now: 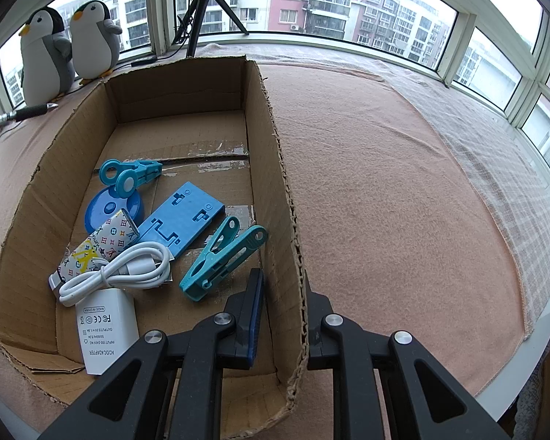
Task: Organize rigid objects
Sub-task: 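Carry the pen into the box and open the left gripper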
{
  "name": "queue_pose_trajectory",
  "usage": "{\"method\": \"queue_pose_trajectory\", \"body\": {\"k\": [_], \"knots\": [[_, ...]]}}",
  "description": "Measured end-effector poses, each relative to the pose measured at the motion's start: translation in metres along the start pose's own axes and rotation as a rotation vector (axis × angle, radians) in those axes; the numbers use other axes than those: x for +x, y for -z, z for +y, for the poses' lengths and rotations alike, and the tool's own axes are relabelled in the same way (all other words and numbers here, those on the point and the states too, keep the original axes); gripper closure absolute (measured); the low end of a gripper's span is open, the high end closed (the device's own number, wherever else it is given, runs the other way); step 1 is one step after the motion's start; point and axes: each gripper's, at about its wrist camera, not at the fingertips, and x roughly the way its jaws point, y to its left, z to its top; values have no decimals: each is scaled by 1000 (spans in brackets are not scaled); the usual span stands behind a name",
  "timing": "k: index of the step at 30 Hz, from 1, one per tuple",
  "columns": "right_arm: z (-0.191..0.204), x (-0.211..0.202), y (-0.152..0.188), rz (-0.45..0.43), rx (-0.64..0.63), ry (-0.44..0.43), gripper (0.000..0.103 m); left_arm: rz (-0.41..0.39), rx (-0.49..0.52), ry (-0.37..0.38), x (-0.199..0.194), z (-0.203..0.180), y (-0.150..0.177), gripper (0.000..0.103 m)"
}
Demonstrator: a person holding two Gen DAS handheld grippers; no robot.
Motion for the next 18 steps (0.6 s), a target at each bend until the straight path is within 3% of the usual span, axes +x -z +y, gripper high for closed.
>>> {"method": "queue_pose_trajectory", "body": {"k": [9,18], "knots": [[0,0,0,-1,0,0,87,25,74,72,36,-70,-6,88],[0,0,0,-1,0,-1,87,100,123,73,83,-107,7,87]]}}
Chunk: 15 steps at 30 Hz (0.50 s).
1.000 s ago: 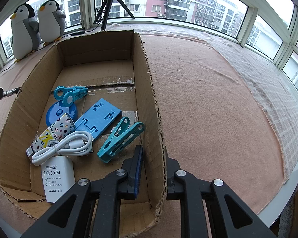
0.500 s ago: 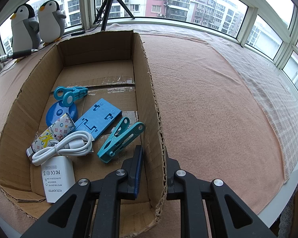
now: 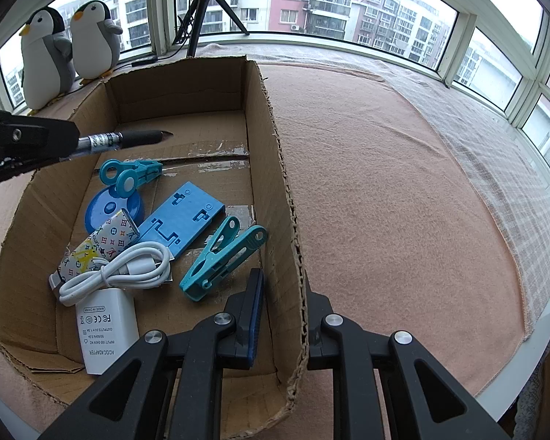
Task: Organize rigid objects
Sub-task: 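Carry the pen into the box and open the left gripper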
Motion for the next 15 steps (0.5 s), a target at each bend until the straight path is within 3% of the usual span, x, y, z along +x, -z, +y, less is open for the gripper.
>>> {"method": "queue_pose_trajectory", "body": {"k": [5,8,15], "knots": [[0,0,0,-1,1,-1,87,15,13,0,5,-4,3,78],[0,-1,0,-2,2,-1,87,13,7,0,3,-1,4,67],[0,-1,0,-3,3,-2,87,-8,-40,-38,-15,26,6,65]]}}
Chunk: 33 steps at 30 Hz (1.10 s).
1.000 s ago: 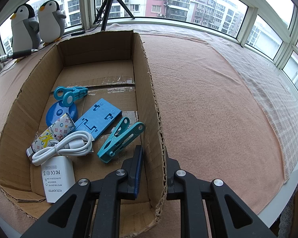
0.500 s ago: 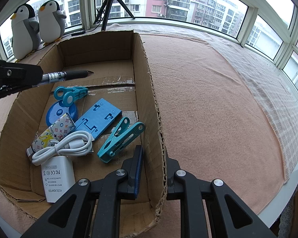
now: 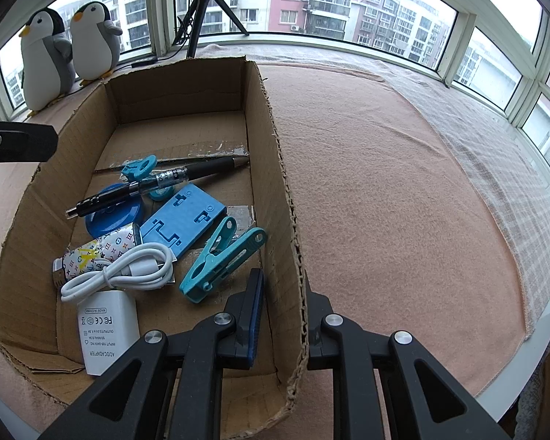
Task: Organize rigid objects
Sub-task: 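Carry the pen into the box and open the left gripper, then move the left tool to the green glue stick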
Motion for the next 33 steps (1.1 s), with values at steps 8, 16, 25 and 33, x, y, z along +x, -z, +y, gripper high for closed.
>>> {"method": "queue_pose_trajectory", "body": {"k": [8,16,25,33], "knots": [[0,0,0,-1,1,-1,87,-5,-128,-86,-7,56,0,65],[0,0,0,-1,1,-1,87,30,-273,-113,15,100,6,65],[-1,0,2,-7,0,-9,87,44,-434,-125,46,126,3,65],[-4,-1,4,-16,0,-20,87,76,-469,-114,66,123,2,65]]}}
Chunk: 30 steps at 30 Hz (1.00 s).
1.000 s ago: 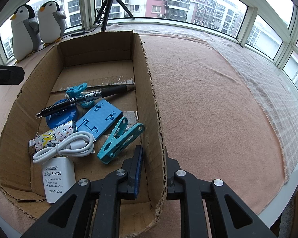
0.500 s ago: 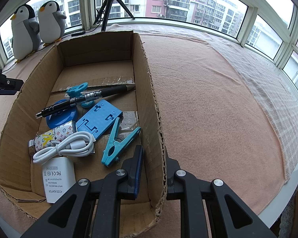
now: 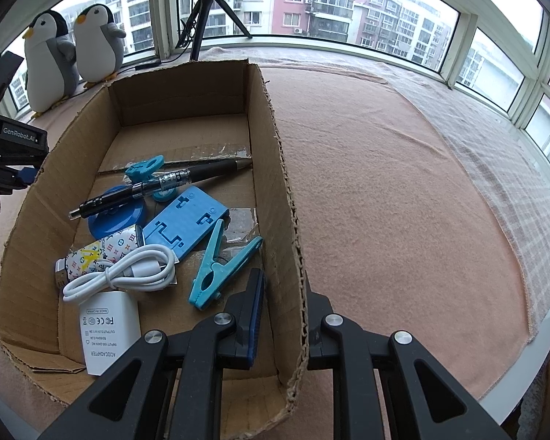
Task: Organize rigid objects
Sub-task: 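Move the left tool to the green glue stick, then grasp the glue stick upright with the left gripper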
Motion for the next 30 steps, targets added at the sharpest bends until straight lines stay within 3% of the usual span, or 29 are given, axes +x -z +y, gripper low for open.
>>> {"method": "queue_pose_trajectory", "body": {"k": [8,16,30], "knots": [[-1,0,1,-3,0,-3,87,-9,47,-15,4,-8,5,66],[-1,0,0,-2,0,-2,87,-10,125,-15,4,-13,10,85],[0,0,0,-1,0,-1,87,-19,187,6,-19,0,21,86]]}}
